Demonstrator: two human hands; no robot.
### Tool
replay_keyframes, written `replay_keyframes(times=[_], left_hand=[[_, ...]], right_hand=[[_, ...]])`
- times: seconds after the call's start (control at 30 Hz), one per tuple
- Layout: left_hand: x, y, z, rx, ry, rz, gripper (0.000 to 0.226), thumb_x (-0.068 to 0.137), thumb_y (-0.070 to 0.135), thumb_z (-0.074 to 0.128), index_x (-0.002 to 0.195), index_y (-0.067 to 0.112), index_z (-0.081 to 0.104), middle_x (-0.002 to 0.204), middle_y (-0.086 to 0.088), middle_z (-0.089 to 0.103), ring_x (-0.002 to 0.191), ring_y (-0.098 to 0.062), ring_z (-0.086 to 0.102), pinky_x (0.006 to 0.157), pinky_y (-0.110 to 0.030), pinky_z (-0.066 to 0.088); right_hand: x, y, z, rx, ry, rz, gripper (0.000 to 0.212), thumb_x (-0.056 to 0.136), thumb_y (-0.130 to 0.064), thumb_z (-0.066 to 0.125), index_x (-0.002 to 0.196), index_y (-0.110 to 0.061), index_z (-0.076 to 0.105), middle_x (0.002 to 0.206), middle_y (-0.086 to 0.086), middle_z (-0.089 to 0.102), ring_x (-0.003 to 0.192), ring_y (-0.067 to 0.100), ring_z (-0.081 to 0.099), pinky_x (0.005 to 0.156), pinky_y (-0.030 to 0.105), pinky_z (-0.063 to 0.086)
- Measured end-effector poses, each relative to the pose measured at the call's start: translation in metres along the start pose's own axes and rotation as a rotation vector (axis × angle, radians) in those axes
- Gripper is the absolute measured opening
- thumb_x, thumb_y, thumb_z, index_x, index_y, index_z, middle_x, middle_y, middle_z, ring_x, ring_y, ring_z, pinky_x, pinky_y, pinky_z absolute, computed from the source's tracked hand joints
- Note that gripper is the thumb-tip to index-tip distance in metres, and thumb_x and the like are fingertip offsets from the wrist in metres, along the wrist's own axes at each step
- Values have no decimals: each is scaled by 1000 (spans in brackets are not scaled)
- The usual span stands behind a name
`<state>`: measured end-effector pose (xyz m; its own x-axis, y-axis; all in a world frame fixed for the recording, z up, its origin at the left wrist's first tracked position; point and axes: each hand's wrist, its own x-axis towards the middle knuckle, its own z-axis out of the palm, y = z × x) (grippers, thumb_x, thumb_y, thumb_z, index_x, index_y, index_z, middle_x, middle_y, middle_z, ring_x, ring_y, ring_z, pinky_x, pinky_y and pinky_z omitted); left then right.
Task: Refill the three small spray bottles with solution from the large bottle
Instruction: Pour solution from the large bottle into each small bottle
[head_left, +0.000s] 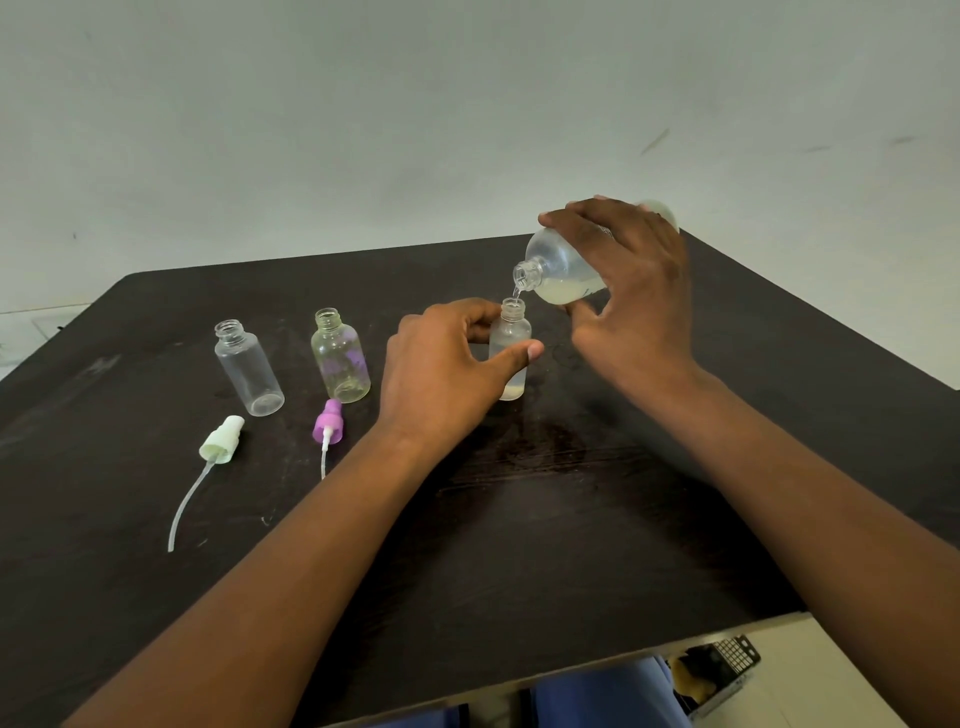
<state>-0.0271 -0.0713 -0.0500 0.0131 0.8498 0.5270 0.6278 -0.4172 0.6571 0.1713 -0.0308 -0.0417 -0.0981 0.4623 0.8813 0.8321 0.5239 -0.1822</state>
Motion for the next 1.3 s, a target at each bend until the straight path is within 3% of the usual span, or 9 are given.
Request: replay_keyframes(times=[1.3], left_hand=[[-1,0,1,0,-1,6,44,82,54,86,118,29,80,104,18,80,94,9,72,89,-32,63]], right_hand=[[0,-3,-2,4,-8,19,75,69,4,75,139,-23,68,140,2,65,134,27,59,116,48,41]])
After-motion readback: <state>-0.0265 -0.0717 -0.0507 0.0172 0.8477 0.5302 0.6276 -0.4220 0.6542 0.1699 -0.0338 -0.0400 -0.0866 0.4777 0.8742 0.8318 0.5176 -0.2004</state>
